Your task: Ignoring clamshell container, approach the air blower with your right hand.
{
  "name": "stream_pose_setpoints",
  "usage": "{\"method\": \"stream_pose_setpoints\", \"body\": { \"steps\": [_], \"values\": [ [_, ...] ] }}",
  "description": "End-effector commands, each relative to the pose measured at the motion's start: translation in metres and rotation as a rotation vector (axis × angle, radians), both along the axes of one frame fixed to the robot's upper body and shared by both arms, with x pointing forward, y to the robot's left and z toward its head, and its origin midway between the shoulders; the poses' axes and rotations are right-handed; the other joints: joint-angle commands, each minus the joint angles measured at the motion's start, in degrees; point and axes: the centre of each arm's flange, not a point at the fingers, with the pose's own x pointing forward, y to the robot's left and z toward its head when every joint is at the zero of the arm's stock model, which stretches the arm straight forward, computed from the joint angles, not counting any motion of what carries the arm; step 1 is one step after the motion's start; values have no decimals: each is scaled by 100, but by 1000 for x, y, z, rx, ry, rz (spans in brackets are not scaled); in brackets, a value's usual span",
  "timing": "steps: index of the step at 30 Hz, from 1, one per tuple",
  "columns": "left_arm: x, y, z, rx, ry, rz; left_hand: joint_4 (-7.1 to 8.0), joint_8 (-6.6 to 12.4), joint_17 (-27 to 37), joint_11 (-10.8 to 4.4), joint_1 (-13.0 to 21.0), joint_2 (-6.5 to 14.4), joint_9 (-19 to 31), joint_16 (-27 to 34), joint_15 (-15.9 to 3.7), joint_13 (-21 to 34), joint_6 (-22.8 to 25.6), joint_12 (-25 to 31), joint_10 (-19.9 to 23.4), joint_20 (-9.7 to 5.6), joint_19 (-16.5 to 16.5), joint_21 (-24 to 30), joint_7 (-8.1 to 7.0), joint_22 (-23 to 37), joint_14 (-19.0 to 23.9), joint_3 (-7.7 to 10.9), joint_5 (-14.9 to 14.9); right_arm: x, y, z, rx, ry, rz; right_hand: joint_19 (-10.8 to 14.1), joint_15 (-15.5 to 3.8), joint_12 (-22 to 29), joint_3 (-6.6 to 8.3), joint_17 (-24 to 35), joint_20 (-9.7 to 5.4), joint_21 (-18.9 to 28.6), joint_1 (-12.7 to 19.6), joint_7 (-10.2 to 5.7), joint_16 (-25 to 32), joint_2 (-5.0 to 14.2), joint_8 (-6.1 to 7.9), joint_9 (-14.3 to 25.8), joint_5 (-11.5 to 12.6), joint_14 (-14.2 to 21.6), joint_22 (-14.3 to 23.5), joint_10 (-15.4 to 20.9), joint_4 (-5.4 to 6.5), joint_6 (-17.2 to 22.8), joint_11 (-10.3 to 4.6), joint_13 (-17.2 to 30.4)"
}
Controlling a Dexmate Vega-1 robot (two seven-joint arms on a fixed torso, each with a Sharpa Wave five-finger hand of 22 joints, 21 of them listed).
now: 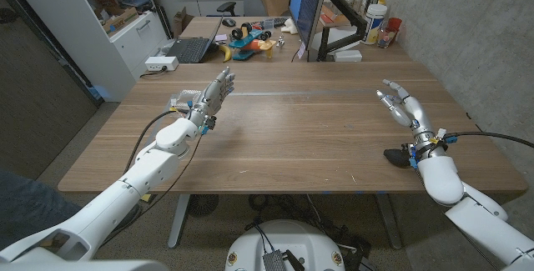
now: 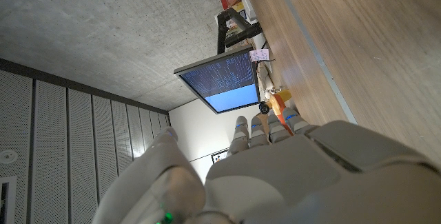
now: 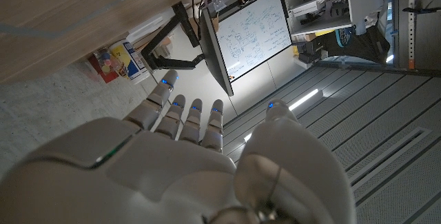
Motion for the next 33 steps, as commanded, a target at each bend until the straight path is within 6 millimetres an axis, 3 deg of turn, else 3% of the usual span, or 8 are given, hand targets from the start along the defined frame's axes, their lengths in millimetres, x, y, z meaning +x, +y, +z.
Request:
{"method": "stream_pose_setpoints", "body": {
  "steps": [1,33],
  "values": [
    [3,2,-1,2,5,-1,-28,8,7,17,7,32,31,20,26,21,27,-8,26,64,-215,-21,24,23,-17,10,-17,-2,0,0,-40,-3,-51,-7,-48,30,10,3,7,-33,66,-27,12,6,12,5,24,43,29,66,-39,22,-23,33],
    [6,8,1,0,6,-8,-47,-2,7,13,1,47,32,17,25,22,33,-18,35,71,-204,-97,18,26,-13,-2,-26,-15,6,-4,-158,12,-172,-2,-112,56,4,-12,-15,-152,54,-42,37,4,21,10,56,109,29,186,-60,121,-26,35]
  ]
}}
